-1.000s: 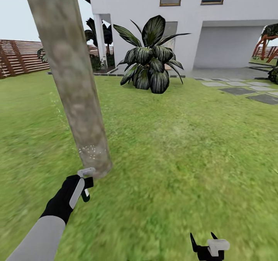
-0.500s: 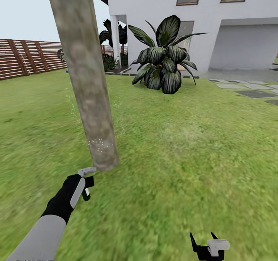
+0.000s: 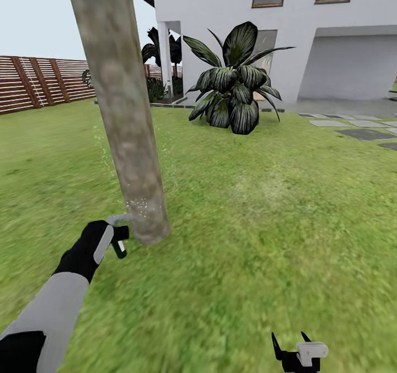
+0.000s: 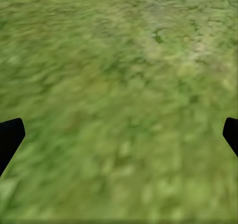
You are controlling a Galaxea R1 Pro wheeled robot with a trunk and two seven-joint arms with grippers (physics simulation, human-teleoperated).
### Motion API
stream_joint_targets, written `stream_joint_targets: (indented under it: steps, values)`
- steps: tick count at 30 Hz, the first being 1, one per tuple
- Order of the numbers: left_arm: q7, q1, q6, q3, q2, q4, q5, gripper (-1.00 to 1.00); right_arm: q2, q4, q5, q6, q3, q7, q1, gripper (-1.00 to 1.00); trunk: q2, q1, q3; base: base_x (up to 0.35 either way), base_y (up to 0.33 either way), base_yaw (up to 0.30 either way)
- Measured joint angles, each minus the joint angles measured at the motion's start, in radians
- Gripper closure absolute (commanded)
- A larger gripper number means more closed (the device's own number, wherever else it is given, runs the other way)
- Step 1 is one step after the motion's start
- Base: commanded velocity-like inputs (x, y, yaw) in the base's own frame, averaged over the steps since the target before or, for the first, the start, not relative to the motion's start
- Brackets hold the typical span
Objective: In the garden, pick up the pesticide atomizer on the floor and spray pesticide onto both trees until each tree trunk is fully covered.
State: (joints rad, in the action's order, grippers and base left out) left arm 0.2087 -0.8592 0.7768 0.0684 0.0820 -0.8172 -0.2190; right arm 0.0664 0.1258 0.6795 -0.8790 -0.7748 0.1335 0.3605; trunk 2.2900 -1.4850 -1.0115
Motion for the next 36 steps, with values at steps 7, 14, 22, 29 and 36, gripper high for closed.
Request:
stream_joint_targets:
  steps: [7, 14, 22, 29, 36]
  values:
    - [-0.009, -0.013, 0.01, -0.115, -0.008, -0.006, -0.023, 1.0, 0.0, 0.0, 0.0, 0.0, 0.0, 0.0, 0.0, -1.0, 0.0, 0.0, 0.0, 0.0, 0.0, 0.0]
    - [-0.009, -0.011, 0.083, -0.119, -0.008, -0.106, -0.006, 1.0, 0.001, 0.001, 0.0, 0.0, 0.0, 0.0, 0.0, -1.0, 0.0, 0.0, 0.0, 0.037, 0.0, -0.038]
    - [-0.009, -0.006, 0.088, -0.1, 0.012, -0.113, -0.017, 1.0, 0.0, 0.001, 0.0, 0.0, 0.0, 0.0, 0.0, -1.0, 0.0, 0.0, -0.002, 0.21, 0.09, -0.066]
    - [-0.009, -0.012, 0.106, -0.093, 0.012, -0.153, -0.009, 1.0, 0.001, 0.001, -0.001, 0.0, 0.0, 0.0, 0.0, -1.0, 0.0, 0.0, -0.002, 0.086, 0.022, 0.0]
    - [-0.01, -0.003, 0.115, -0.101, 0.013, -0.172, -0.024, 1.0, 0.001, 0.001, -0.001, 0.0, 0.0, 0.0, 0.0, -1.0, 0.0, 0.0, -0.002, 0.181, 0.081, 0.0]
